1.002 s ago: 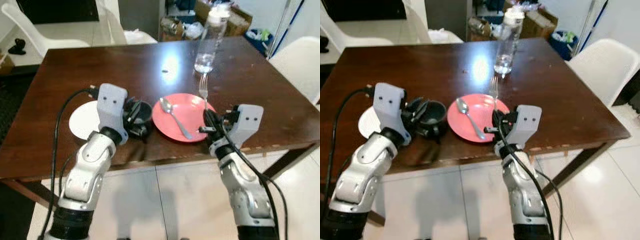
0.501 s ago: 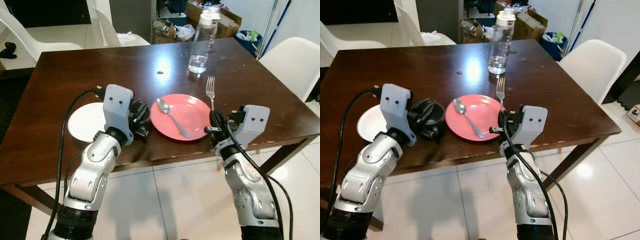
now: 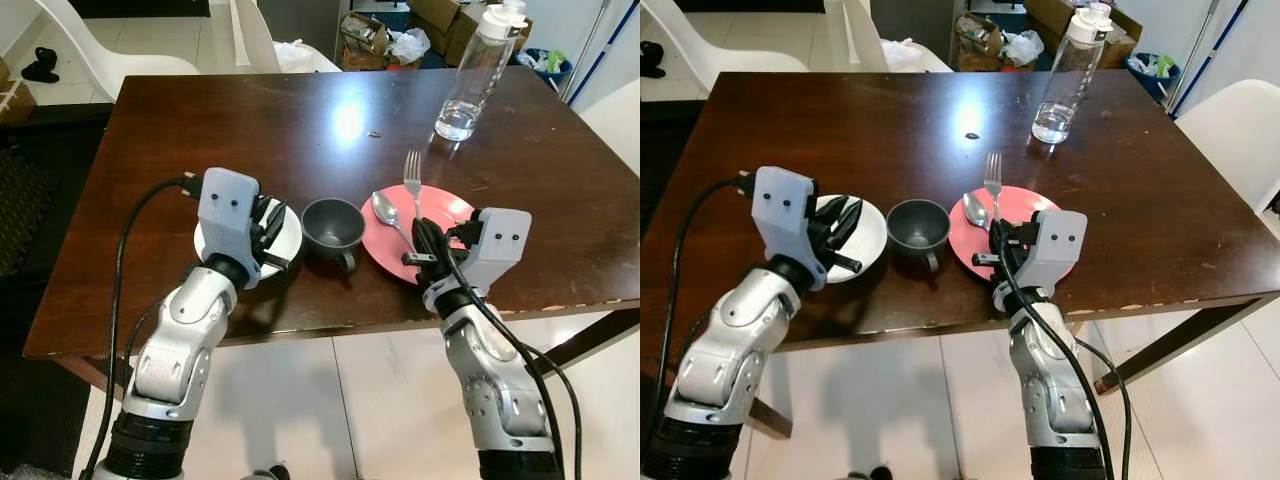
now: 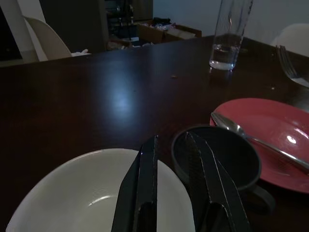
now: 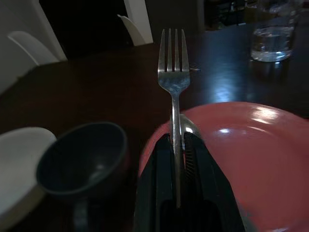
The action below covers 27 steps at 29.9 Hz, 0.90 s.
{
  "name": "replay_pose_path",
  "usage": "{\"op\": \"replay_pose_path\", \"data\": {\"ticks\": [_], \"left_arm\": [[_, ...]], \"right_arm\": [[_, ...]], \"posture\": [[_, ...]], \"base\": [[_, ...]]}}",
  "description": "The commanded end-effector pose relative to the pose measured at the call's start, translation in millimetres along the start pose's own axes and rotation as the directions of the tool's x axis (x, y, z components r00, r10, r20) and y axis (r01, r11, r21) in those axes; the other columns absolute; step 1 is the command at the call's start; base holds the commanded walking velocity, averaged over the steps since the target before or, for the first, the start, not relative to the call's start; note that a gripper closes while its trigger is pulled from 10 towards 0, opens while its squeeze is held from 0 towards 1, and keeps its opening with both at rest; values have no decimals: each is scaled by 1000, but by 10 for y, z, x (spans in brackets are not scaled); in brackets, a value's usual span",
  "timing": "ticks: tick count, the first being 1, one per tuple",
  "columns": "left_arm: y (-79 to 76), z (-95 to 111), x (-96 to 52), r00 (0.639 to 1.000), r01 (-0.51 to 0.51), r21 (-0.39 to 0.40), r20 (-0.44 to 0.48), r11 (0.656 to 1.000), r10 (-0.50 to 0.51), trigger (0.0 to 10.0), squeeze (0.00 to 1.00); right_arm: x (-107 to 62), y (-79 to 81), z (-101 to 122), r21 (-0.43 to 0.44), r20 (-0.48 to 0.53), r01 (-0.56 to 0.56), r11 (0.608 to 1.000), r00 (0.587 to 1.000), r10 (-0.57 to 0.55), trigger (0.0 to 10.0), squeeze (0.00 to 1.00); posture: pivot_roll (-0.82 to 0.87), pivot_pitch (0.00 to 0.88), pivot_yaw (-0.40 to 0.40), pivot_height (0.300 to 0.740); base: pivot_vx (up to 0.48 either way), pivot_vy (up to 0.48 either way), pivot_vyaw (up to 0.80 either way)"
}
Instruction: Setting the table
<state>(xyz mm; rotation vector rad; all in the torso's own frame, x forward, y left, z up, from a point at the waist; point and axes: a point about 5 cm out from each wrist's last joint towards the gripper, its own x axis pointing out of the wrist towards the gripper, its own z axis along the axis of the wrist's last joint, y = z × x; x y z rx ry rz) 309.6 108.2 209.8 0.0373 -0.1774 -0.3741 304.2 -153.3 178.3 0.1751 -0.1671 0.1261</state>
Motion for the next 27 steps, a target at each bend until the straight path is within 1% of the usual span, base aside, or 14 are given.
{"op": "replay_pose_path", "data": {"ticks": [1,4,5,6,7,8,11,13,14,15,17,21,23,27], "left_arm": [[-16,-66,-26,999,6,4,-38,1000,-5,10000,0],[8,-58,-65,999,9,-16,-50,1000,-10,10000,0],[8,-58,-65,999,9,-16,-50,1000,-10,10000,0],[5,-29,-83,998,36,-30,-41,999,-37,10000,0],[-14,63,-124,991,133,-27,-9,991,-133,10000,0],[-14,63,-124,991,133,-27,-9,991,-133,10000,0],[-9,176,-147,967,256,8,-13,967,-256,10000,0],[-42,214,-182,923,383,65,-73,921,-378,10000,0],[-42,214,-182,923,383,65,-73,921,-378,10000,0],[-82,217,-238,864,496,89,-144,864,-482,10000,0],[-117,234,-290,797,591,90,-215,801,-564,10000,0],[-114,264,-255,799,589,106,-226,801,-557,10000,0],[-110,297,-189,812,565,93,-241,820,-532,10000,0],[-171,388,-69,816,547,53,-258,836,-517,10000,0]], "right_arm": [[-38,-152,-75,-37,-53,48,998,997,-50,10000,0],[-20,-355,-92,-124,-120,49,991,991,-64,10000,0],[-20,-355,-92,-124,-120,49,991,991,-64,10000,0],[-11,-406,-79,-156,-130,56,986,989,-76,10000,0],[-1,-516,-33,-181,-132,76,980,986,-101,10000,0],[-1,-516,-33,-181,-132,76,980,986,-101,10000,0],[1,-648,13,-220,-138,102,970,981,-134,10000,0],[-7,-733,48,-230,-151,95,969,980,-132,10000,0],[-7,-733,48,-230,-151,95,969,980,-132,10000,0],[-9,-799,78,-248,-163,76,966,979,-119,10000,0],[19,-877,111,-259,-186,46,965,978,-96,10000,0],[44,-906,115,-250,-202,29,968,976,-82,10000,0],[85,-931,121,-216,-216,14,976,974,-62,10000,0],[259,-999,220,-230,-224,-15,973,974,-38,10000,0]], "posture": [[-27,62,49,740],[-28,72,58,740],[-28,72,58,740],[-29,81,61,740],[-21,87,61,740],[-21,87,61,740],[-23,93,72,740],[-25,99,85,740],[-25,99,85,740],[-25,103,98,740],[-28,107,118,740],[-24,110,132,740],[-20,110,142,740],[-16,115,158,740]], "base": [[0,0,0],[0,0,0],[0,0,0],[0,0,0],[0,0,0],[0,0,0],[0,0,0],[0,0,0],[0,0,0],[0,0,0],[0,0,0],[0,0,0],[0,0,0],[0,0,0]]}}
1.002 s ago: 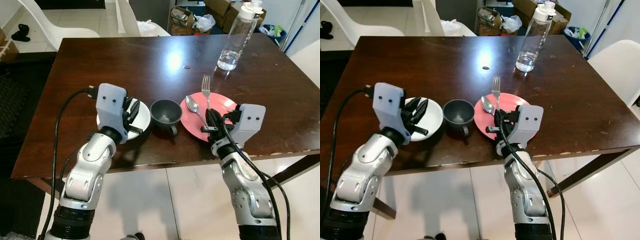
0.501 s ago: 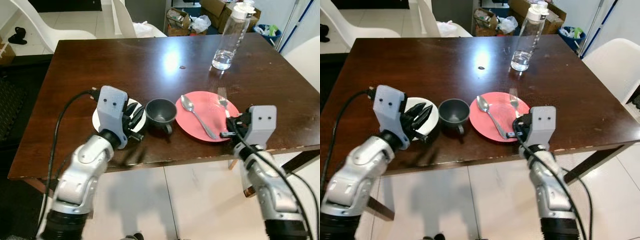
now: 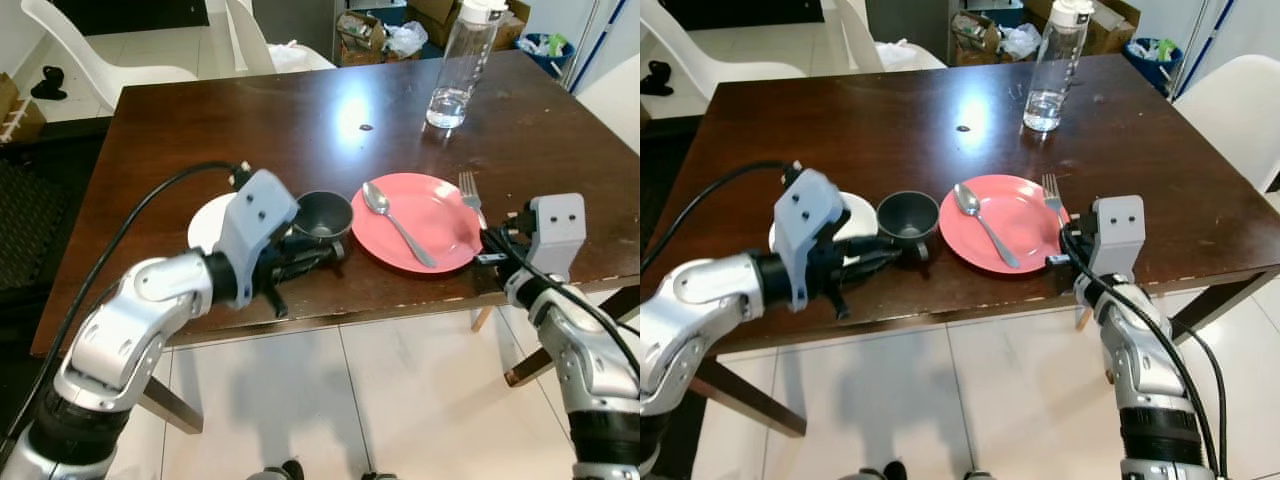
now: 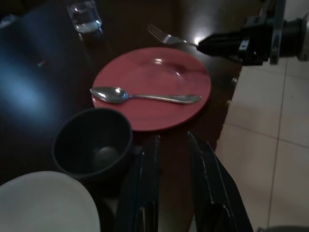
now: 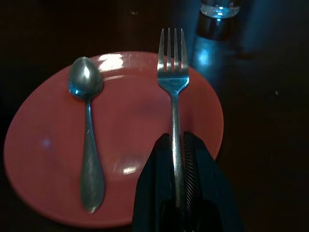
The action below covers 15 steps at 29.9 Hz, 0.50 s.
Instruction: Setting the table
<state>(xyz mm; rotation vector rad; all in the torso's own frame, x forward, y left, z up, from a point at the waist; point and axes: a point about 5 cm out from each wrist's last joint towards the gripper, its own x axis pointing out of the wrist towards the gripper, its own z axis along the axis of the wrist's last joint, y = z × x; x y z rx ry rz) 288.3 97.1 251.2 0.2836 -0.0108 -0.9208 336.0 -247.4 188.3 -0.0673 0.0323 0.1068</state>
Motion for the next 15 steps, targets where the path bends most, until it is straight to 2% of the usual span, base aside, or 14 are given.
{"op": "replay_pose_path", "data": {"ticks": [1,6,11,14,15], "left_arm": [[-13,-50,36,999,5,-46,-43,999,-7,10000,0],[12,0,56,998,10,-48,-65,999,-13,10000,0],[31,25,45,997,-3,-45,-72,999,0,10000,0],[38,29,25,997,-15,-48,-82,999,11,10000,0],[39,28,5,996,-28,-58,-84,998,23,10000,0]], "right_arm": [[35,-51,-5,-2,-16,-7,1000,1000,7,10000,0],[182,-61,66,0,-22,-40,999,999,40,10000,0],[261,-14,65,4,-36,-84,996,996,84,10000,0],[300,47,22,3,-58,-125,992,990,125,10000,0],[329,111,-42,-1,-81,-155,988,985,154,10000,0]], "posture": [[-16,115,158,740],[-2,123,164,740],[9,126,167,740],[23,130,159,740],[28,132,156,740]], "base": [[0,0,0],[0,0,0],[0,0,0],[0,0,0],[0,0,0]]}}
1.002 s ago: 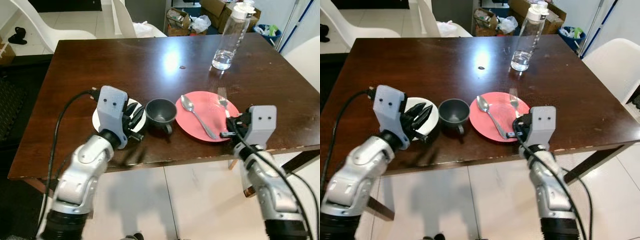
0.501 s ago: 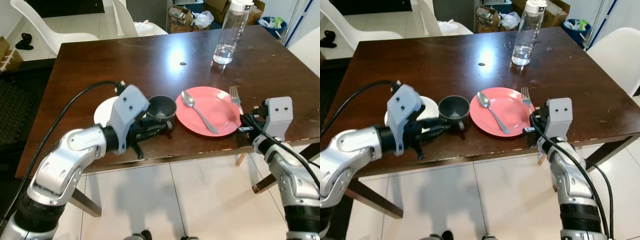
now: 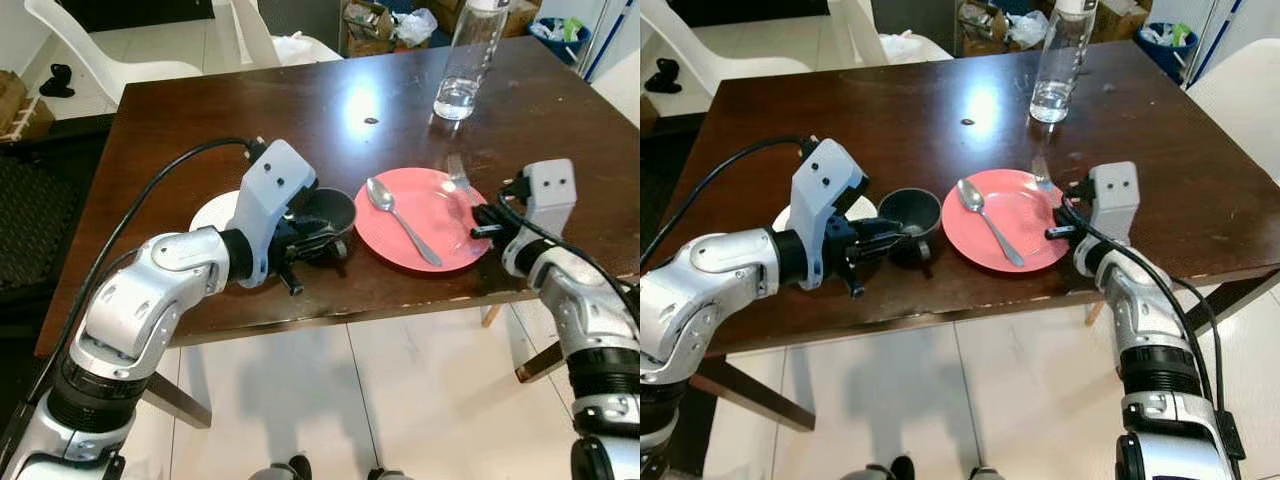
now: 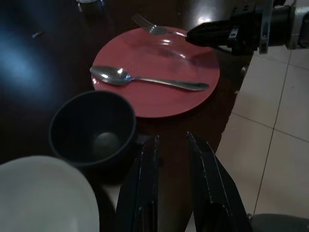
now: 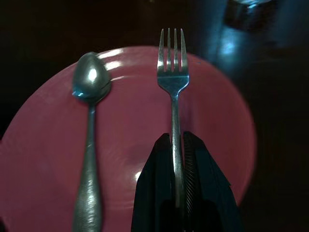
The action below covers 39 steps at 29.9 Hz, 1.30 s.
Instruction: Setting the table
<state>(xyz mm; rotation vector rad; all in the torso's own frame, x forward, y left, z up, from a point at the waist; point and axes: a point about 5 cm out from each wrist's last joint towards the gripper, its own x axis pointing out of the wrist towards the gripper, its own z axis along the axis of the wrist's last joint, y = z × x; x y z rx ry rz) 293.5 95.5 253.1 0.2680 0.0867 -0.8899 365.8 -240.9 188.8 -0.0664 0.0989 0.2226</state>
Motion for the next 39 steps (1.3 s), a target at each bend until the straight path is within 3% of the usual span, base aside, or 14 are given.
{"op": "replay_pose_path", "data": {"ticks": [1,14,15,16,17,18,26,27,28,30,31,33,36,39], "left_arm": [[-1,4,-48,1000,-17,-7,-5,1000,17,10000,0],[-63,-100,-129,998,-58,-52,-29,997,57,10000,0],[-63,-101,-132,998,-61,-53,-31,997,59,10000,0],[-63,-101,-135,998,-63,-55,-32,997,61,10000,0],[-63,-101,-137,997,-65,-55,-32,996,63,10000,0],[-62,-102,-137,997,-66,-56,-32,996,64,10000,0],[-74,-119,-133,997,-74,-61,-34,995,72,10000,0],[-78,-120,-132,997,-74,-61,-33,995,72,10000,0],[-81,-120,-130,997,-74,-62,-31,995,72,10000,0],[-84,-120,-130,997,-75,-63,-30,995,73,10000,0],[-77,-123,-128,996,-91,-62,-19,994,90,10000,0],[-69,-127,-133,994,-109,-60,-7,992,109,10000,0],[-13,-161,-187,982,-187,-91,22,978,190,10000,0],[106,-272,-308,933,-345,-174,44,922,358,10000,0]], "right_arm": [[61,97,-80,-14,-26,-49,999,998,49,10000,0],[192,72,-35,-163,-22,0,987,1000,-4,10000,0],[198,68,-31,-163,-20,-2,987,1000,-1,10000,67],[204,69,-31,-162,-18,-7,987,1000,4,10000,741],[208,70,-32,-161,-17,-10,987,1000,7,10000,741],[210,69,-32,-162,-16,-10,987,1000,7,10000,1000],[213,34,58,-200,59,60,978,997,-49,10000,1000],[202,31,98,-208,89,72,975,995,-54,10000,176],[186,29,142,-220,123,87,972,990,-61,10000,0],[168,30,186,-227,159,105,968,985,-70,10000,0],[80,95,274,-215,259,152,965,961,-94,10000,0],[-11,169,308,-195,320,180,964,941,-111,10000,0],[-204,407,241,-147,383,186,972,916,-117,10000,0],[-430,722,82,-56,409,187,981,900,-148,10000,0]], "posture": [[37,135,152,740],[49,131,156,740],[50,129,157,740],[50,127,158,740],[51,127,159,740],[52,125,159,740],[45,119,156,740],[45,119,156,740],[43,118,154,740],[42,118,154,740],[35,115,153,740],[30,115,157,740],[20,115,164,740],[6,118,162,740]], "base": [[0,0,0],[0,0,0],[0,0,0],[0,0,0],[0,0,0],[0,0,0],[0,0,0],[0,0,0],[0,0,0],[0,0,0],[0,0,0],[0,0,0],[0,0,0],[0,0,0]]}}
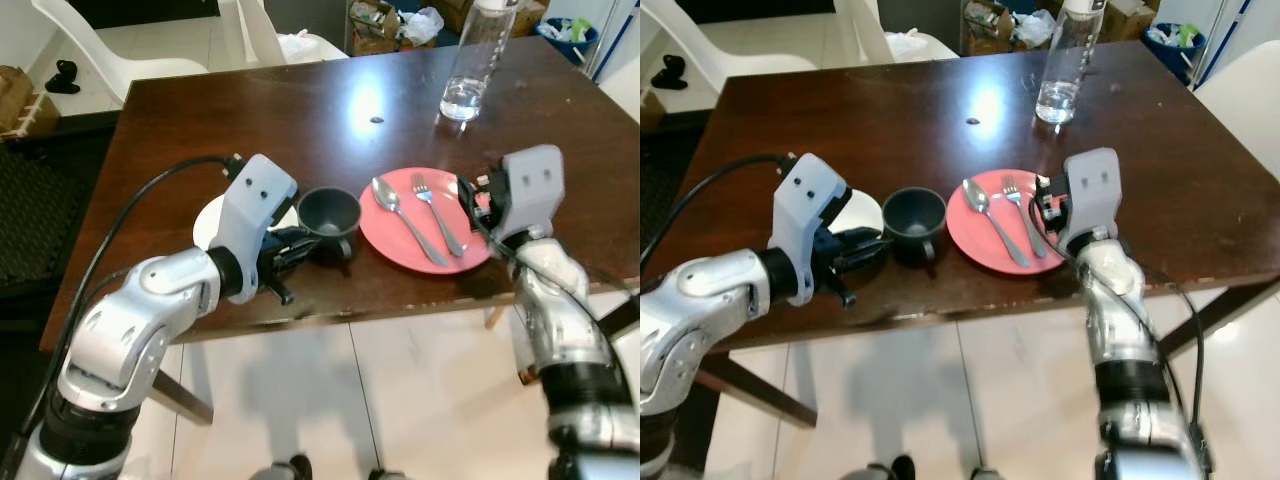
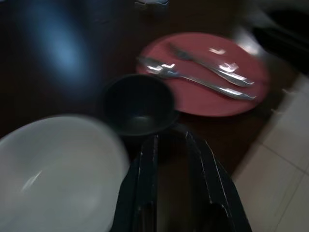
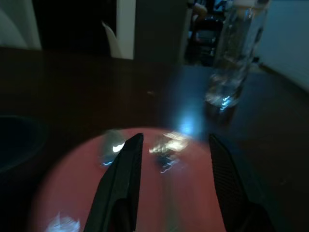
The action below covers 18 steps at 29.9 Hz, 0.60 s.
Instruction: Setting the table
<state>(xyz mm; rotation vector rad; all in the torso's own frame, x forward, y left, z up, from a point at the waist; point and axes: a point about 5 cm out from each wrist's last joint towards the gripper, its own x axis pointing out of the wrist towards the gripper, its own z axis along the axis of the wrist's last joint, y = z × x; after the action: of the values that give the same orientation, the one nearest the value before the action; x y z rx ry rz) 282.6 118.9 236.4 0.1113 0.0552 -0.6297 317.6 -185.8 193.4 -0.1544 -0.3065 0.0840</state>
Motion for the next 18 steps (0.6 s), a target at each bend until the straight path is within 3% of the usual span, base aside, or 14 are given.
{"op": "replay_pose_path", "data": {"ticks": [1,5,6,8,10,12,13,14,15,18], "left_arm": [[112,-33,-71,995,-101,-19,15,995,101,10000,0],[345,-409,-385,929,-369,-101,-9,924,370,10000,0],[345,-409,-385,929,-369,-101,-9,924,370,10000,0],[382,-552,-525,912,-411,-121,-32,904,410,10000,0],[382,-552,-525,912,-411,-121,-32,904,410,10000,0],[448,-721,-708,891,-454,-147,-64,879,449,10000,0],[448,-721,-708,891,-454,-147,-64,879,449,10000,0],[501,-838,-799,873,-488,-152,-100,859,478,10000,0],[584,-1035,-921,829,-554,-113,-166,825,534,10000,0],[614,-1155,-968,804,-583,-98,-209,806,556,10000,0]], "right_arm": [[-66,62,75,28,23,26,999,999,-27,10000,0],[-460,435,35,91,-6,120,989,993,-120,10000,0],[-460,435,35,91,-6,120,989,993,-120,10000,0],[-574,500,32,50,-17,136,989,991,-135,10000,0],[-574,500,32,50,-17,136,989,991,-135,10000,0],[-722,483,83,-37,-21,158,987,987,-158,10000,0],[-722,483,83,-37,-21,158,987,987,-158,10000,0],[-804,447,80,-72,-39,175,982,983,-178,10000,0],[-927,401,17,-105,-83,183,978,978,-192,10000,0],[-996,391,-48,-121,-118,173,977,975,-187,10000,0]], "posture": [[6,118,162,740],[-26,120,140,740],[-26,120,140,740],[-41,122,130,740],[-41,122,130,740],[-56,123,120,740],[-56,123,120,740],[-65,121,117,740],[-72,118,119,740],[-77,118,121,740]], "base": [[0,0,0],[0,0,0],[0,0,0],[0,0,0],[0,0,0],[0,0,0],[0,0,0],[0,0,0],[0,0,0],[0,0,0]]}}
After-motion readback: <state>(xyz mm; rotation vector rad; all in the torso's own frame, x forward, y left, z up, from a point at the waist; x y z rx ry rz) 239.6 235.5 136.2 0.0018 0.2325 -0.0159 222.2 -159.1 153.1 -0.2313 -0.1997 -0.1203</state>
